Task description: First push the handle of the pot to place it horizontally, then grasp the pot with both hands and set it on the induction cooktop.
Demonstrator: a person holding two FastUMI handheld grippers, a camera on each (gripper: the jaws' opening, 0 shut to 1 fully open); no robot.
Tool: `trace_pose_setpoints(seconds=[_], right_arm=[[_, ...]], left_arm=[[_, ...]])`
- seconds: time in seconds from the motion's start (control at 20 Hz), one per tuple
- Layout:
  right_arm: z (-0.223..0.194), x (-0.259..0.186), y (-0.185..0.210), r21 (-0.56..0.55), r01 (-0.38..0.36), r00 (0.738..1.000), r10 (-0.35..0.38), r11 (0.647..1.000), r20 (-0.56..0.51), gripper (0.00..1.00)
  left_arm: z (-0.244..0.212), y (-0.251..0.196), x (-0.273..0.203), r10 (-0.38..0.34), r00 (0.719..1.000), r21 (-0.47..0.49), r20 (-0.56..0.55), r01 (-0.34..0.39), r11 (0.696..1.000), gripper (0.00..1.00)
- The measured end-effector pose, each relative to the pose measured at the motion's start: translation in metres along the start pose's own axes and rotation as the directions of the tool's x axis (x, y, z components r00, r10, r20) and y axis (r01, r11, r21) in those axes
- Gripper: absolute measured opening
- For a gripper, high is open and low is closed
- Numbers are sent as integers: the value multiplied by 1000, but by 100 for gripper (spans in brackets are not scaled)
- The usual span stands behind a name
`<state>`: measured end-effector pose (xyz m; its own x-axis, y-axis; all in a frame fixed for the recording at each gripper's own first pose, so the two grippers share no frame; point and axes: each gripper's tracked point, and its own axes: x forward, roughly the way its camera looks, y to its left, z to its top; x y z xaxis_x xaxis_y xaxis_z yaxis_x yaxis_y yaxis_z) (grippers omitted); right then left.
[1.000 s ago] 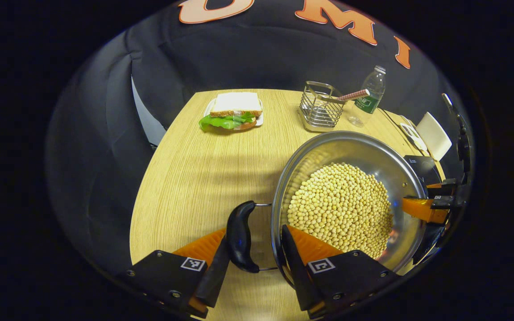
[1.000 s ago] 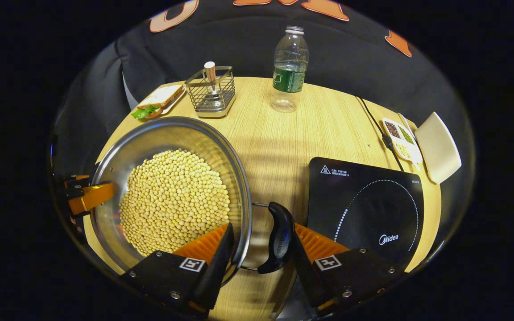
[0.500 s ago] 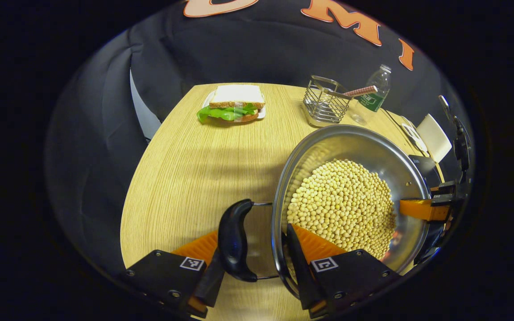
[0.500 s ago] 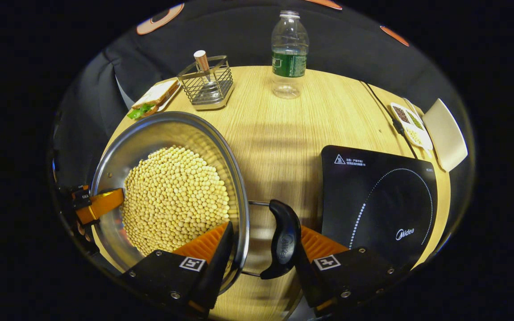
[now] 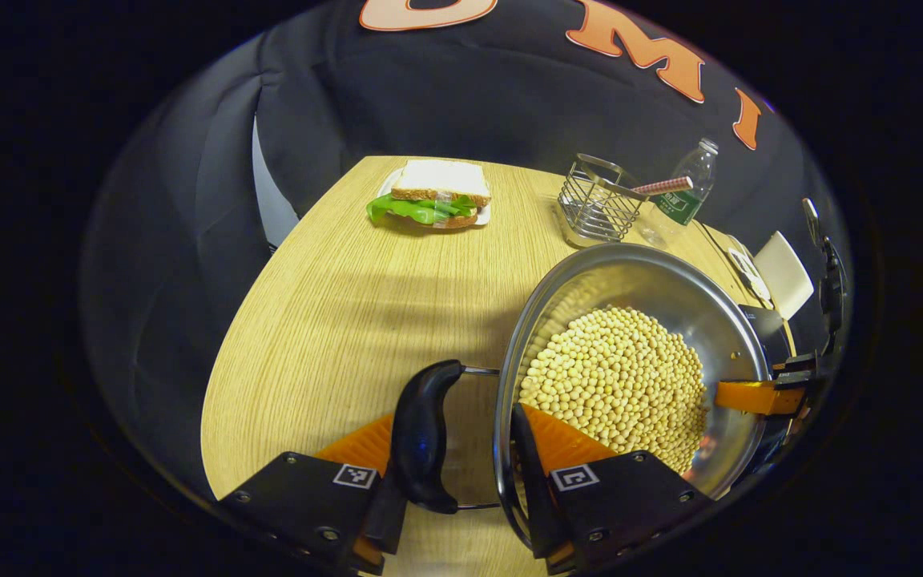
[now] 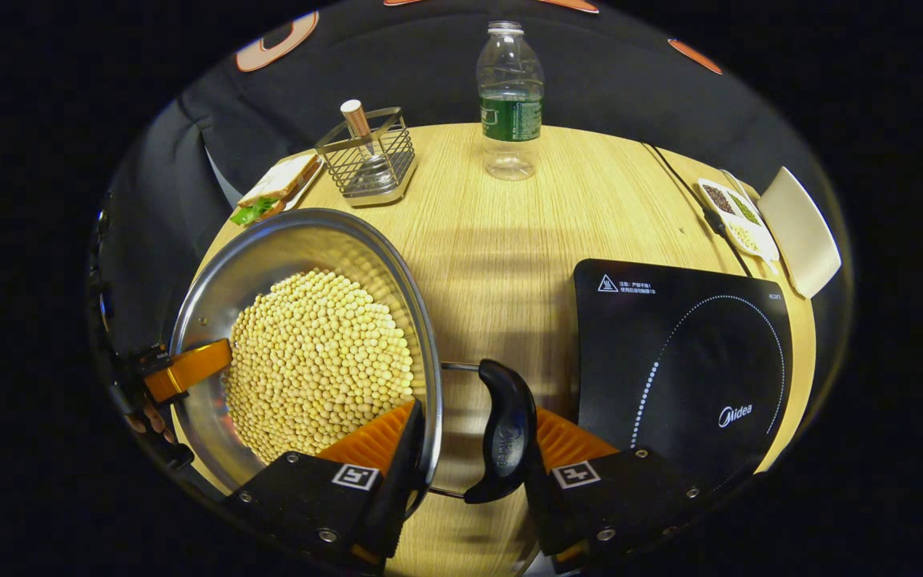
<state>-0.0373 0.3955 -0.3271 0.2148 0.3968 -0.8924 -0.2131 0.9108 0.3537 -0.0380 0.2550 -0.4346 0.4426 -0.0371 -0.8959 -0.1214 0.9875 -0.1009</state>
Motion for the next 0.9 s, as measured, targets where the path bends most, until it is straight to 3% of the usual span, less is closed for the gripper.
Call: trace_pose_setpoints(seconds=[0.3, 0.4, 0.45, 0.5, 0.9], right_arm=[[4, -1, 2, -3, -3, 1000, 3, 1000, 18, 60], [5, 0, 0, -1, -10, 999, 10, 1000, 34, 60], [7, 0, -2, -2, -10, 999, 10, 1000, 50, 63], [4, 1, -1, 2, -11, 998, 10, 1000, 63, 59], [-4, 5, 2, 52, -13, 993, 6, 999, 117, 59]], left_arm=[[1, -9, 6, 30, 1000, -1, -9, -30, 1000, 61], [8, -8, 4, 44, 999, 18, 17, -44, 999, 59], [8, -8, 0, 48, 998, 26, 28, -48, 999, 63], [10, -9, -3, 49, 998, 32, 39, -51, 998, 62], [21, -17, -13, 38, 993, 115, 109, -50, 992, 60]])
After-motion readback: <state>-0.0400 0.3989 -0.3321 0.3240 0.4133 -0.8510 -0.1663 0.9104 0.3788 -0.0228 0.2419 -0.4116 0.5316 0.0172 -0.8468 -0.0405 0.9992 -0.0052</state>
